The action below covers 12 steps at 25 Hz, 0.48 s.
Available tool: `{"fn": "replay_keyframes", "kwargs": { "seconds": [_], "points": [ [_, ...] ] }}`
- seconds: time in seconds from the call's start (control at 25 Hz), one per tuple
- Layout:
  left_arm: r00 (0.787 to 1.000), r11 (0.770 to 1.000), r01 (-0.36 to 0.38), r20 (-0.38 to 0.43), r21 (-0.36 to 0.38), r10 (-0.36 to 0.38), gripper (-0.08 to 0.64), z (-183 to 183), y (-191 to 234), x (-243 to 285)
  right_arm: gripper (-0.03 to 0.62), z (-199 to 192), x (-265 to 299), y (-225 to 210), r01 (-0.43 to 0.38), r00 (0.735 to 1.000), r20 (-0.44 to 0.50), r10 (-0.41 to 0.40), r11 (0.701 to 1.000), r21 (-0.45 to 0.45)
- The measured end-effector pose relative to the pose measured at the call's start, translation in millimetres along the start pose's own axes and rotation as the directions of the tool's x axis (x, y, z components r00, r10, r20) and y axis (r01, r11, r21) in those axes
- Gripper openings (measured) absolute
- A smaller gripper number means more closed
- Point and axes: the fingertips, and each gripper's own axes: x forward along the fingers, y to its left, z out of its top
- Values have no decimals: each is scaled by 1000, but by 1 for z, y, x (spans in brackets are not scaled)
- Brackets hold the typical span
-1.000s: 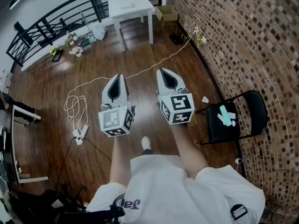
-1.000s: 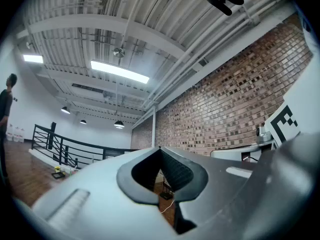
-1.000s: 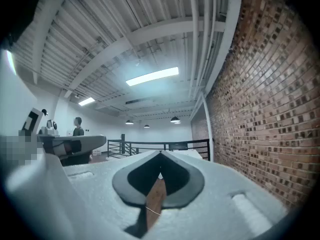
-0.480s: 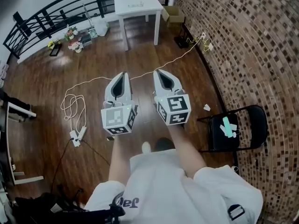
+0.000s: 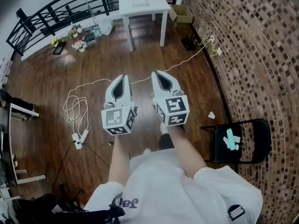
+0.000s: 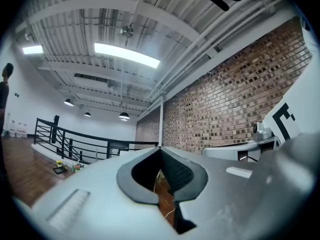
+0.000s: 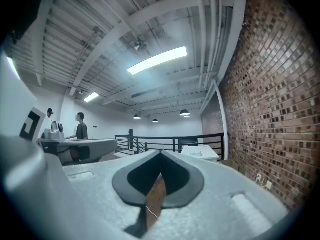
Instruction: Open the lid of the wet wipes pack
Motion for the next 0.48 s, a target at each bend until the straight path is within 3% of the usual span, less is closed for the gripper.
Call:
{"fn": "replay_keyframes", "kwargs": {
  "seconds": [0.24,0.48],
  "points": [
    [998,999,-30,59,18,29,15,22,1,97,-12,46,72,-65,-44,995,87,47,998,-33],
    [996,998,-68,57,16,67,15,10,0,164,-12,44,122,-110,-96,993,70,99,994,-49]
  ]
}}
